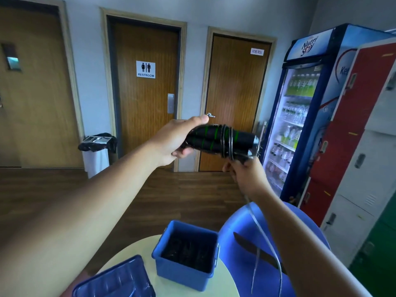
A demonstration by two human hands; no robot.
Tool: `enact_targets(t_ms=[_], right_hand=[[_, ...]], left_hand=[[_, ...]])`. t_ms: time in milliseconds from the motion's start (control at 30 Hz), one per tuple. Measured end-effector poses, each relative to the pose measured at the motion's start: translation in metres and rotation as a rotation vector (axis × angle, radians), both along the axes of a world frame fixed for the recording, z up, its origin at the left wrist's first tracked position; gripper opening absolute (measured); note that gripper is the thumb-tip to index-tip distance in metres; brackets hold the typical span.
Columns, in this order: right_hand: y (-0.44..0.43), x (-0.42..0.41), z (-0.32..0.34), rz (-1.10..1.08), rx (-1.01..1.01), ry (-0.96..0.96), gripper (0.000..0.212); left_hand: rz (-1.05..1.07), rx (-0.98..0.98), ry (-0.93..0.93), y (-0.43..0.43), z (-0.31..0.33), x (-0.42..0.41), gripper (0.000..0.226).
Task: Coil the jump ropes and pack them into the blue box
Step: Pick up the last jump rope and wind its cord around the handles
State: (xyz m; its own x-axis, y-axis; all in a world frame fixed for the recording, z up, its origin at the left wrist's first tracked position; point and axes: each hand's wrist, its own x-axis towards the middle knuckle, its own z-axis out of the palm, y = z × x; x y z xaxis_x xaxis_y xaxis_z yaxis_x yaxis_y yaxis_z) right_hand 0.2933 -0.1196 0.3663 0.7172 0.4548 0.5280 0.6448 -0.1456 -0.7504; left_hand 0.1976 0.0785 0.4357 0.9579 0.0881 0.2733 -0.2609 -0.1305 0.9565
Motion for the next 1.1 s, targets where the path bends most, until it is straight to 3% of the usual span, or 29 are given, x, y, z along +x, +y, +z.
enact_targets(t_ms=[167, 300, 367, 433, 500, 600, 667, 767, 867, 1000, 1100], right_hand=[[0.021, -0.005, -0.019, 0.053, -0.111, -0.028, 0.014], [0.021, -0.009, -0.019, 0.028, -0.413, -0.122, 0.013], [0.017, -0.012, -0.016, 0.047, -0.469, -0.125, 0.011], [0.012, -0.014, -0.014, 0.037, -0.522, -0.169, 0.013], [0.010, -0.013, -0.008, -0.035, -0.582, -0.268, 0.017], [0.004, -0.006, 0.005, -0.137, -0.606, -0.394, 0.022], [-0.004, 0.001, 0.014, -0.163, -0.499, -0.433, 0.019], [-0.016, 0.013, 0.024, -0.106, -0.288, -0.396, 0.015], [-0.025, 0.023, 0.023, 0.054, -0.202, -0.297, 0.014], [-0.025, 0.021, 0.005, -0.043, -0.262, -0.121, 0.025], [-0.007, 0.010, -0.010, 0.028, -0.205, -0.014, 0.025]], left_hand=[[0.344, -0.349, 0.022, -0.020, 0.006, 0.009, 0.035], [0.538, -0.316, -0.032, -0.015, 0.003, 0.019, 0.042], [0.668, -0.040, -0.113, -0.007, -0.003, 0.027, 0.048], [0.771, 0.449, -0.145, 0.000, -0.012, 0.034, 0.043], [0.725, 0.863, -0.077, 0.003, -0.022, 0.036, 0.038], [0.507, 1.016, 0.086, 0.005, -0.034, 0.038, 0.042], [0.318, 0.860, 0.195, 0.003, -0.035, 0.036, 0.053], [0.042, 0.395, 0.283, 0.000, -0.035, 0.030, 0.071], [-0.097, 0.085, 0.229, -0.004, -0.030, 0.025, 0.057], [-0.135, -0.208, 0.164, -0.014, -0.021, 0.023, 0.037], [-0.036, -0.375, 0.159, -0.023, -0.018, 0.025, 0.031]])
